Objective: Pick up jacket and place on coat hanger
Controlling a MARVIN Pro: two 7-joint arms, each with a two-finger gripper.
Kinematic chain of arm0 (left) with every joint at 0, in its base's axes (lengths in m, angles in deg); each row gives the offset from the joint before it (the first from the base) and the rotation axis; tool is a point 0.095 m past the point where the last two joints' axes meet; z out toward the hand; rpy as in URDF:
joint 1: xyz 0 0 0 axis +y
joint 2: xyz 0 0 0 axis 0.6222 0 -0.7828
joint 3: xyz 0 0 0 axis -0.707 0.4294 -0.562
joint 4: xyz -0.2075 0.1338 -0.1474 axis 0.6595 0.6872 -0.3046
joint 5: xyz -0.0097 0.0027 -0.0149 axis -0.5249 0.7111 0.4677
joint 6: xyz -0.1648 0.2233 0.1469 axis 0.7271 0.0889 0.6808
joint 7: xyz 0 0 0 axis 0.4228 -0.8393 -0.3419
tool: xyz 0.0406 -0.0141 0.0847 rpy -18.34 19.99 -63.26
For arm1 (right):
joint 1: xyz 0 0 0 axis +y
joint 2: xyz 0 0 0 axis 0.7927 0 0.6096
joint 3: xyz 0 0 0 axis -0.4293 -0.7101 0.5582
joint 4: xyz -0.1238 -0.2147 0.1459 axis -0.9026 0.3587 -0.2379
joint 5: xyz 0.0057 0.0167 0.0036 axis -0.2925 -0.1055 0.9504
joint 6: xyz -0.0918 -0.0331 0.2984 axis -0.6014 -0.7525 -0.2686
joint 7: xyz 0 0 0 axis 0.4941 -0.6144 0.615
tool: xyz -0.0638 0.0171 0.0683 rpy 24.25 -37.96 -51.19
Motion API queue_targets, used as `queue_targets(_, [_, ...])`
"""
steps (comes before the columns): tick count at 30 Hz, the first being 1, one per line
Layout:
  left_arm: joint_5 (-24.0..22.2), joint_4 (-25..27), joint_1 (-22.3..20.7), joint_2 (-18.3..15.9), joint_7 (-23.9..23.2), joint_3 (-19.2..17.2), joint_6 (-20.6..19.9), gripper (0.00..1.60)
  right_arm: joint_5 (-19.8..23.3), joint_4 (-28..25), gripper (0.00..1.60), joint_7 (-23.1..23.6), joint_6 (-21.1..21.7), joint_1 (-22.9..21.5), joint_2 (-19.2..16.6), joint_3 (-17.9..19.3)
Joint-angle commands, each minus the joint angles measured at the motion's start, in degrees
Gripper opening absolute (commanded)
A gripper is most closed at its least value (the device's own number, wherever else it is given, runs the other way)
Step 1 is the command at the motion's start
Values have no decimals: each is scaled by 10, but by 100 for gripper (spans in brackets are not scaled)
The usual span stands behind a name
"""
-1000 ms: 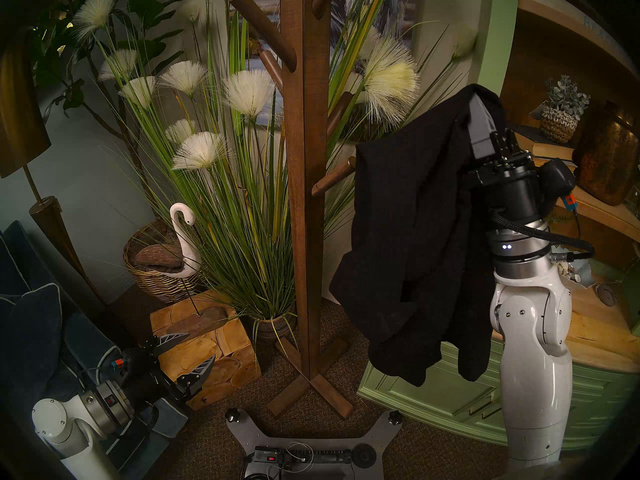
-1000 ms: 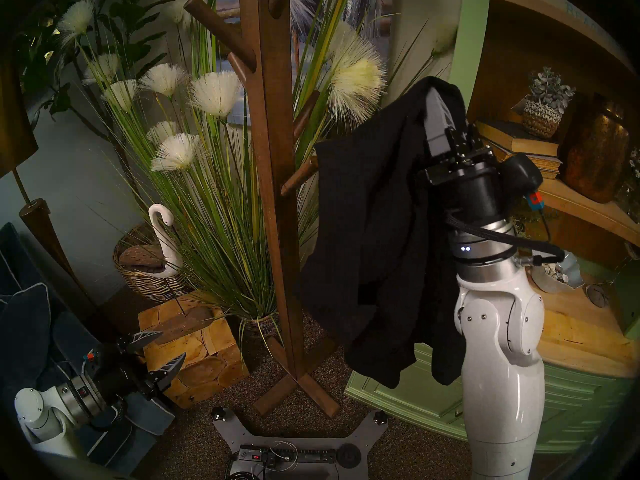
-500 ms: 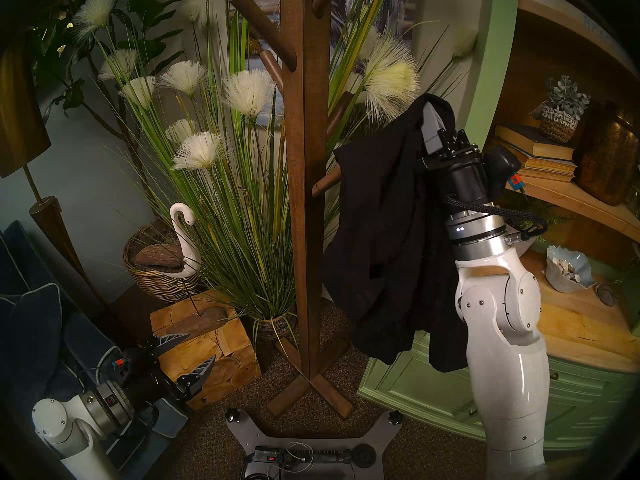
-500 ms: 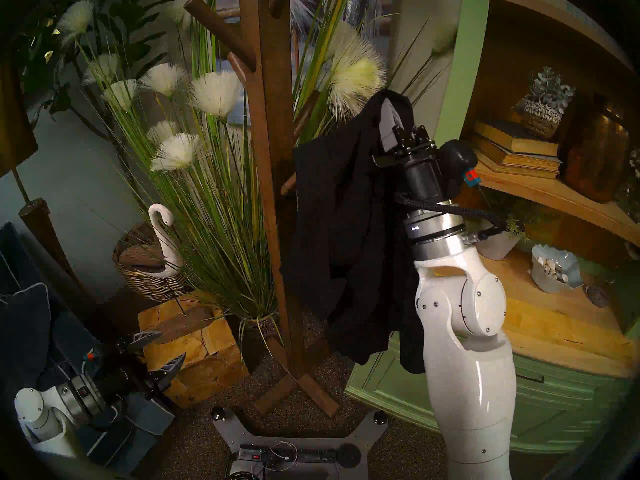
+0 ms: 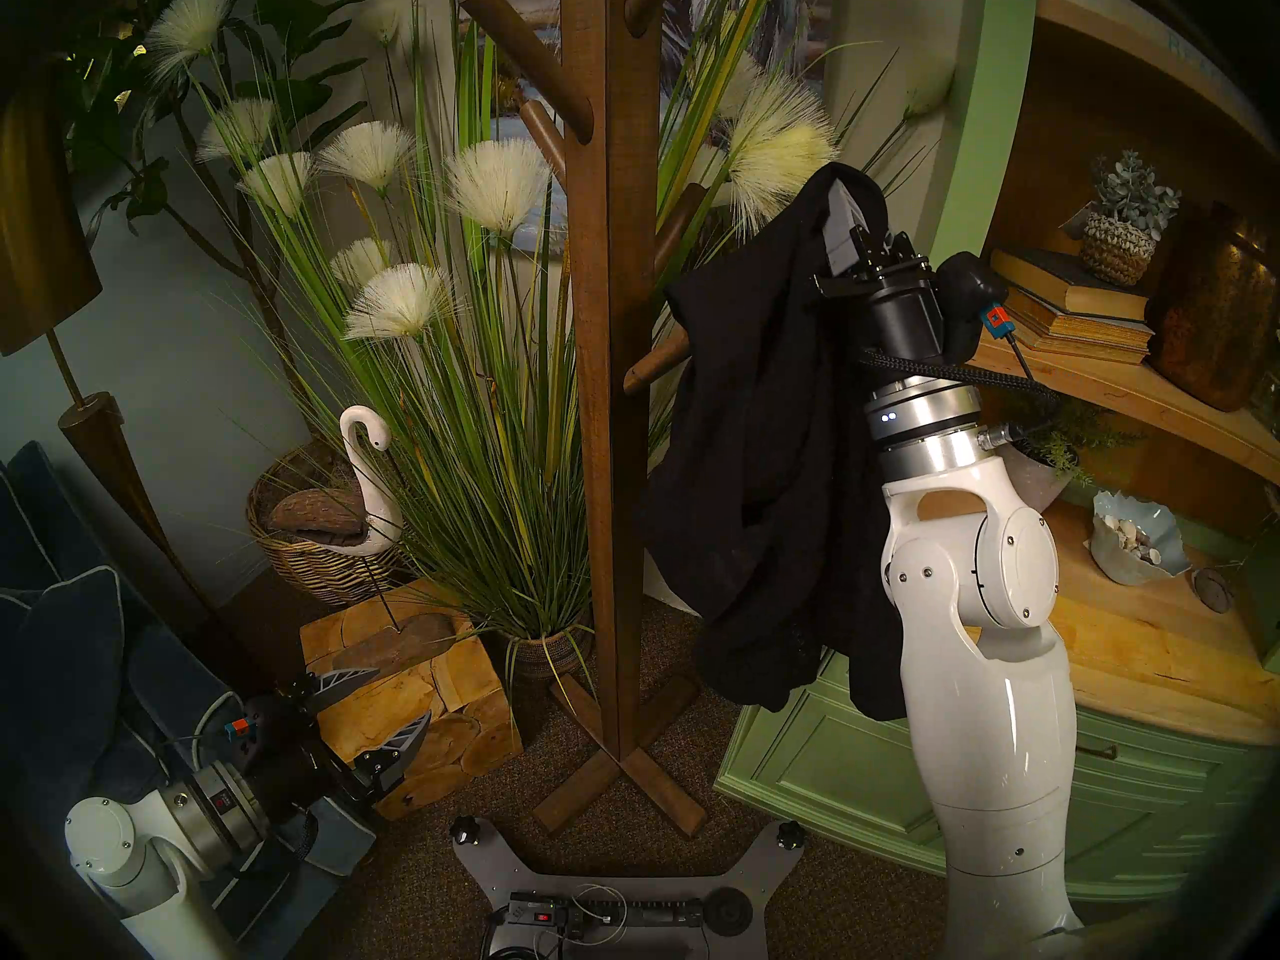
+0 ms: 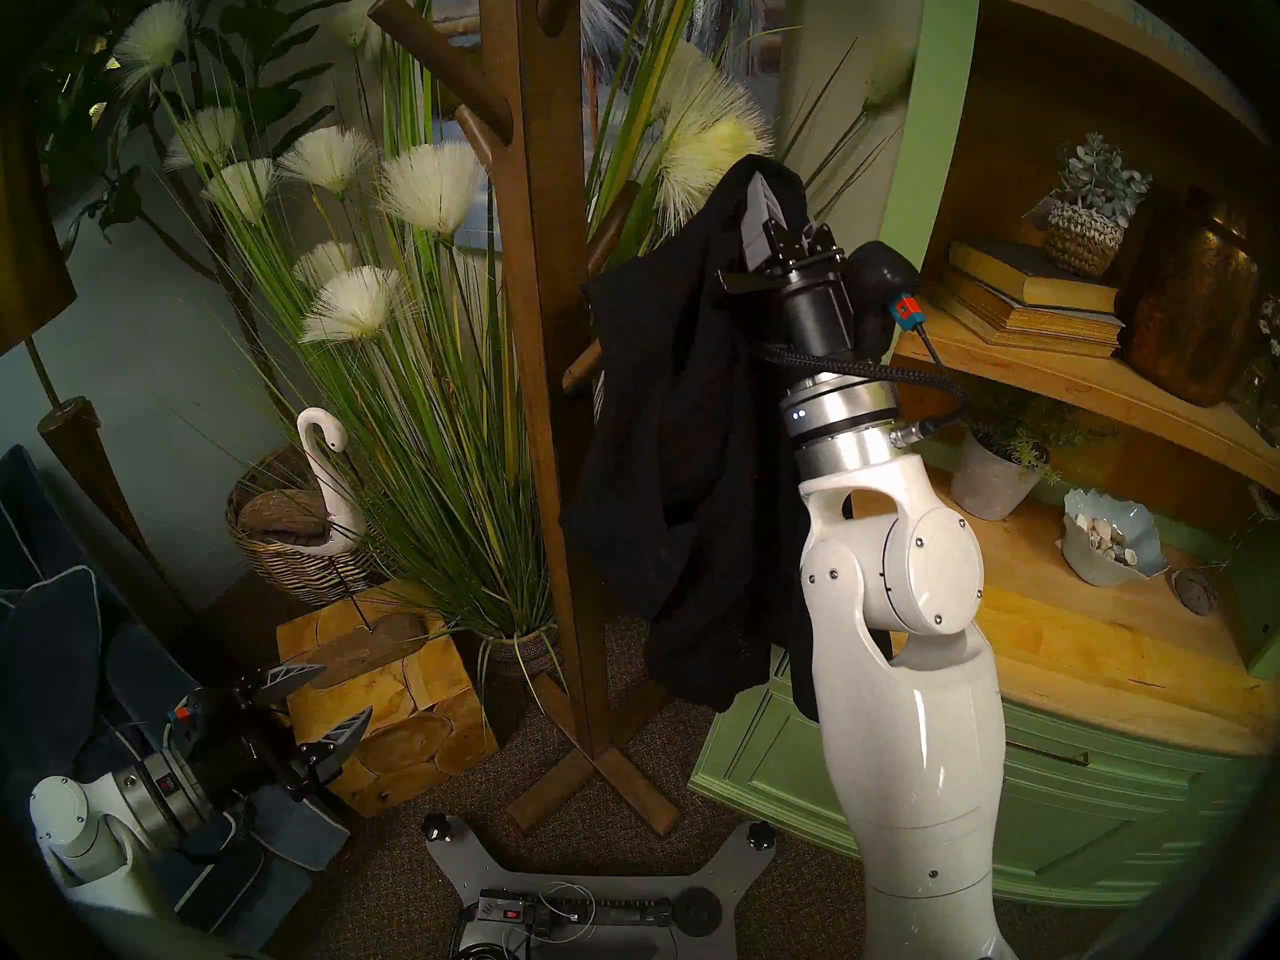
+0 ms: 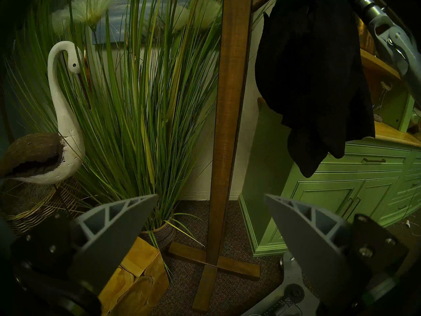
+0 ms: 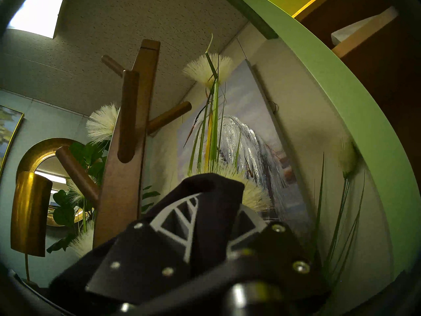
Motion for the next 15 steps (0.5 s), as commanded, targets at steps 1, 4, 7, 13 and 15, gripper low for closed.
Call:
queue_targets(1, [-6, 9, -3, -2, 0, 0, 1, 160, -26, -31, 0, -17, 0, -68, 16, -2])
queue_targets(4, [-6, 9, -3, -2, 0, 0, 1, 160, -36, -32, 0, -24, 1, -74, 20, -1])
queue_targets(7, [-6, 9, -3, -2, 0, 0, 1, 160, -48, -28, 0, -33, 3, -86, 25, -1])
queue_targets(13, [-6, 10, -3, -2, 0, 0, 1, 160, -69, -25, 0, -45, 7, -108, 36, -7])
queue_targets(15, [-6, 10, -3, -2, 0, 0, 1, 160, -76, -24, 0, -46, 9, -113, 38, -11])
